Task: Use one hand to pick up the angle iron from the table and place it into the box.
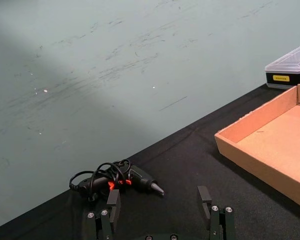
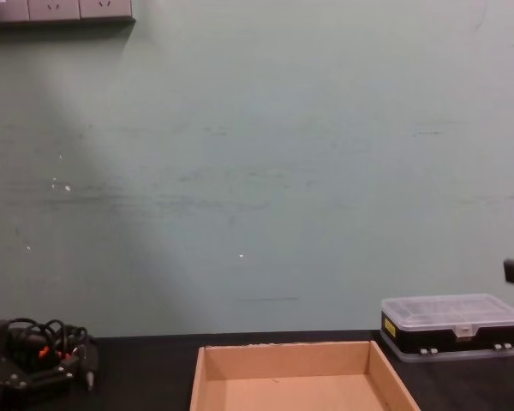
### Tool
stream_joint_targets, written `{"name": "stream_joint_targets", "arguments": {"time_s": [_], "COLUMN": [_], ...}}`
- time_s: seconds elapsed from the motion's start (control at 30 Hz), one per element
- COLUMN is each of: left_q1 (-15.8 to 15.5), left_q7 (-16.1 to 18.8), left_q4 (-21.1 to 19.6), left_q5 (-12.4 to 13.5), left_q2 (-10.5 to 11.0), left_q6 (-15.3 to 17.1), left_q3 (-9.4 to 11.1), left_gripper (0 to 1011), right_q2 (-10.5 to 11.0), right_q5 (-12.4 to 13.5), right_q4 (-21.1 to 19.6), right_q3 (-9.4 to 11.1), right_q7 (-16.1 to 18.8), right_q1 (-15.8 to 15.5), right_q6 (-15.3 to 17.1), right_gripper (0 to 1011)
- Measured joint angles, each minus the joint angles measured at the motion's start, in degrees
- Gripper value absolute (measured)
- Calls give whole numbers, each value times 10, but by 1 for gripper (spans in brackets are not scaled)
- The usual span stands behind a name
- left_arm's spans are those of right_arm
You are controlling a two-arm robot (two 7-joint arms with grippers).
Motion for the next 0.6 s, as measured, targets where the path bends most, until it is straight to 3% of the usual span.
{"name": "stream_joint_targets", "arguments": {"time_s": [0.17,0.27,0.4,0.47,0.6], "left_q1": [0,0,0,0,0], "left_q7": [0,0,0,0,0], "left_q4": [0,0,0,0,0], "left_q5": [0,0,0,0,0], "left_q2": [0,0,0,0,0], "left_q6": [0,0,0,0,0], "left_q3": [0,0,0,0,0], "left_gripper": [1000,1000,1000,1000,1000], "right_q2": [23,43,62,79,92], "right_q5": [40,61,77,85,86], "right_q4": [-28,-43,-49,-49,-44], "right_q3": [20,26,24,16,4], "right_q7": [53,105,159,215,261], "right_q1": [-5,-4,2,13,23], "right_q6": [21,37,50,61,69], "right_gripper": [1004,1004,1004,1004,1004]}}
